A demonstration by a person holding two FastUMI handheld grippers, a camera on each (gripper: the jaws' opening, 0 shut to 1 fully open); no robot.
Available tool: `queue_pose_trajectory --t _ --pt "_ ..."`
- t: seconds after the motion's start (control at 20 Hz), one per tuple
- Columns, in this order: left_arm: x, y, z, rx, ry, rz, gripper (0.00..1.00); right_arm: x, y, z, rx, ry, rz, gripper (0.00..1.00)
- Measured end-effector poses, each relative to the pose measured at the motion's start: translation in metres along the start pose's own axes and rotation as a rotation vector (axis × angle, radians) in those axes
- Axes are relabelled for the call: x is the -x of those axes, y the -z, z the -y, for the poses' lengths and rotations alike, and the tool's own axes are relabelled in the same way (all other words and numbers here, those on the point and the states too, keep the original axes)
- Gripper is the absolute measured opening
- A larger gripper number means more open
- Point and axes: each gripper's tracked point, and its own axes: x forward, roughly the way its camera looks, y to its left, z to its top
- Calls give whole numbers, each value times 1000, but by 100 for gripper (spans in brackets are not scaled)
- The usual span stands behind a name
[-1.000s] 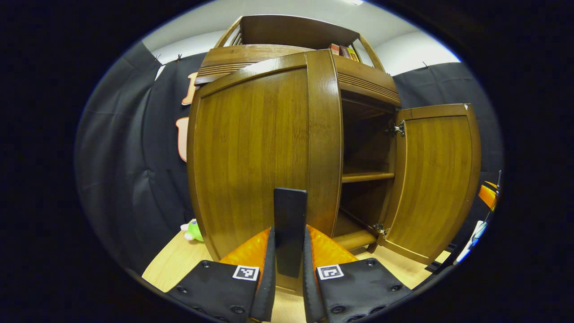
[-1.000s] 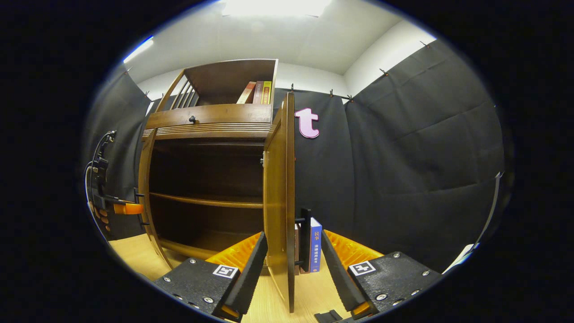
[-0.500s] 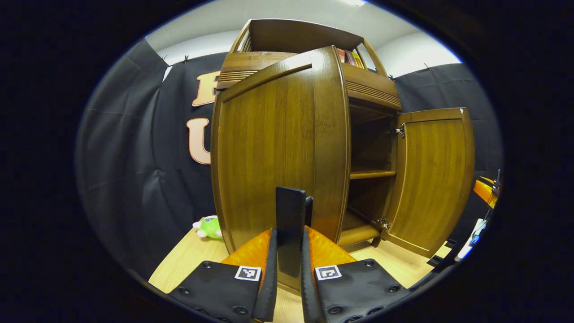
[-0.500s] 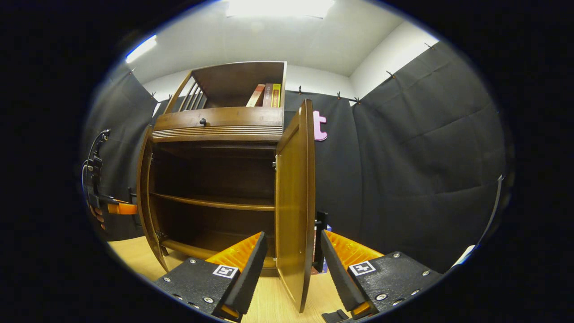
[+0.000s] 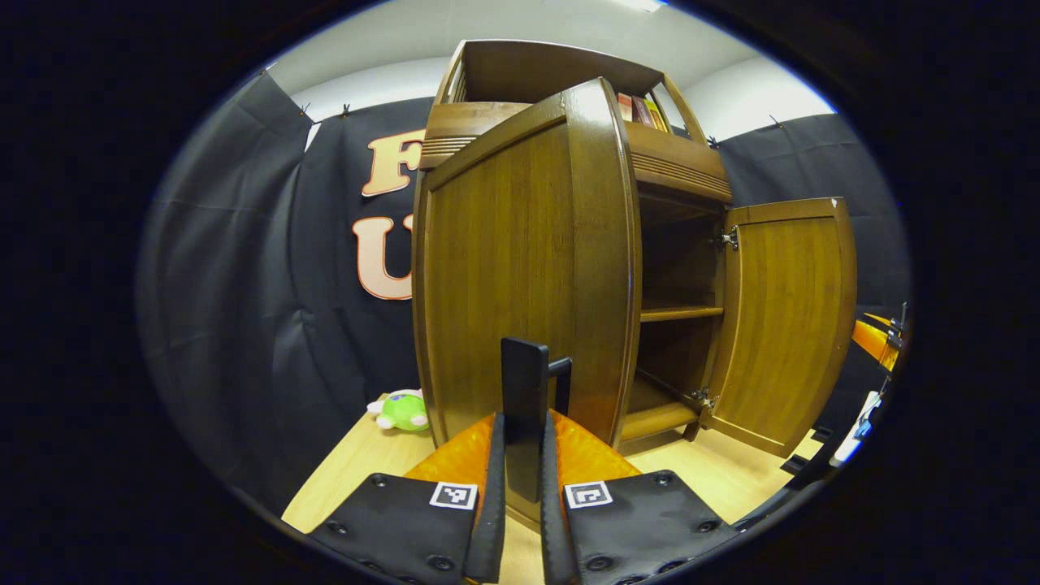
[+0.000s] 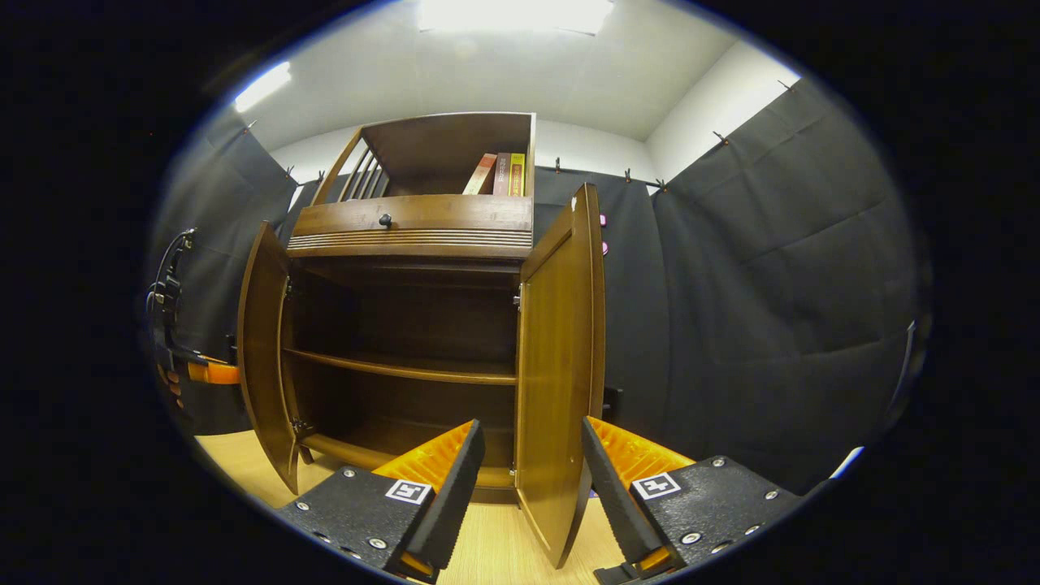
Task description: Open the right door of the double-door shoe cabinet with the right hand, and open the left door with the left hand.
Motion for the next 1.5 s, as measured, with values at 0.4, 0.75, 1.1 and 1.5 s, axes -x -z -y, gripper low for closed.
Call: queue_pose_trajectory --t 0.4,0.75,1.1,1.5 --pt "22 0 -41 6 -74 6 20 -5 4 -29 4 -53 -7 75" --pt "36 0 -90 28 -157 5 22 -11 4 -52 4 -90 -9 75" --pt "51 -7 -115 14 -206 23 19 -15 3 -75 -3 -122 -7 75" --pt "72 -14 -153 3 -321 30 19 -23 5 -93 -11 -159 -25 75"
